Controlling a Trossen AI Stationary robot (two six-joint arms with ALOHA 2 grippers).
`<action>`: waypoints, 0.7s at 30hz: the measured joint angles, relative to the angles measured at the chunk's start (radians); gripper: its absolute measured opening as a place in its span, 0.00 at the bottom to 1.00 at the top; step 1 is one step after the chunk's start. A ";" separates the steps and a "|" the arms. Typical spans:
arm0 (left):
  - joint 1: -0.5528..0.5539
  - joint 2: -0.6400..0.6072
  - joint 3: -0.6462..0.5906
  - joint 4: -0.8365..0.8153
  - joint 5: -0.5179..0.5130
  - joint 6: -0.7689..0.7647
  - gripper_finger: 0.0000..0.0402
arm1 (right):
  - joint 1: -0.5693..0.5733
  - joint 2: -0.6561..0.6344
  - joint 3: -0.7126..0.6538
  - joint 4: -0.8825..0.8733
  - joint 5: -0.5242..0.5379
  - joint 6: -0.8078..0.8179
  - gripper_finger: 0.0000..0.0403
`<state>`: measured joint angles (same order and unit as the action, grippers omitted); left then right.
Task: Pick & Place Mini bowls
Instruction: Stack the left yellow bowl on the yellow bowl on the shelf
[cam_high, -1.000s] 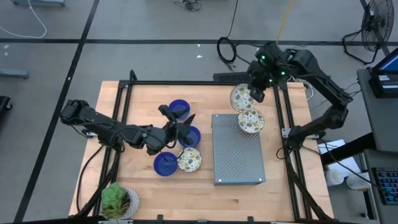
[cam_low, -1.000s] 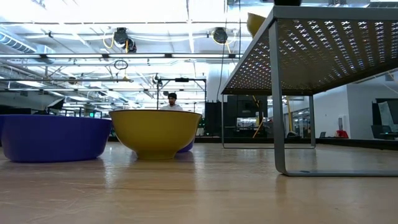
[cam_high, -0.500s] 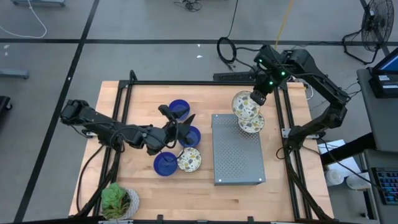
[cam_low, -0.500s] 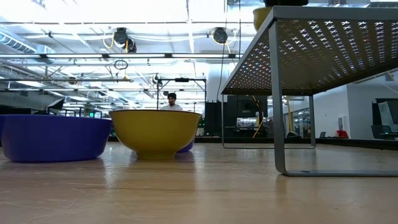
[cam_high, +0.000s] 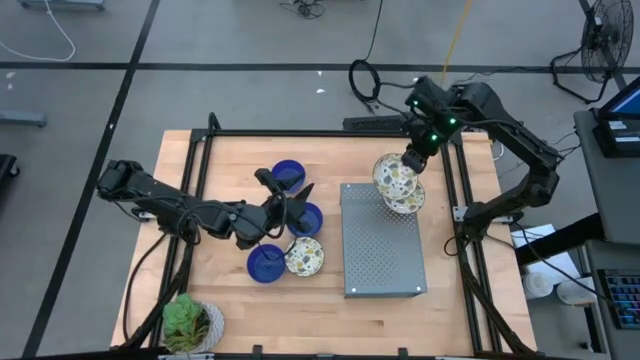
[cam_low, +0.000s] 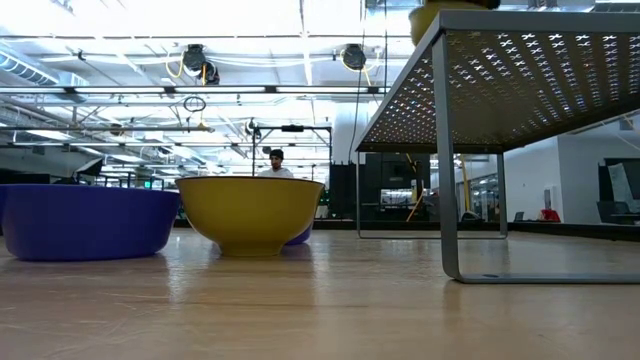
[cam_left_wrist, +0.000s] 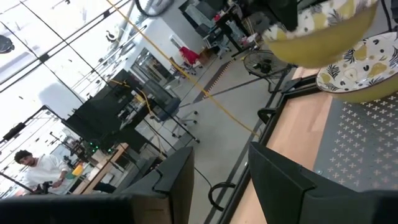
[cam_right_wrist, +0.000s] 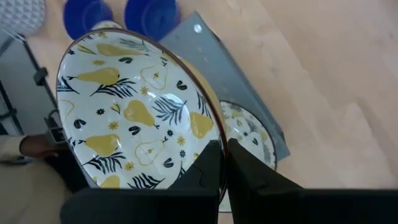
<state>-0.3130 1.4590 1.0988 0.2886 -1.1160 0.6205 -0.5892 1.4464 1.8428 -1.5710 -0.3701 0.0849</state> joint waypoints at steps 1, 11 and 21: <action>0.000 0.000 0.000 0.000 0.000 0.000 0.39 | 0.000 0.000 -0.015 0.001 0.002 -0.005 0.00; 0.000 0.000 0.000 0.000 0.000 0.000 0.39 | -0.021 -0.049 -0.078 0.000 0.000 -0.070 0.00; 0.000 0.000 0.000 0.000 0.000 0.000 0.39 | -0.097 -0.228 -0.121 0.002 0.000 -0.062 0.00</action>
<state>-0.3130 1.4590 1.0987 0.2886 -1.1162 0.6205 -0.6857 1.2182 1.7220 -1.5689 -0.3700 0.0231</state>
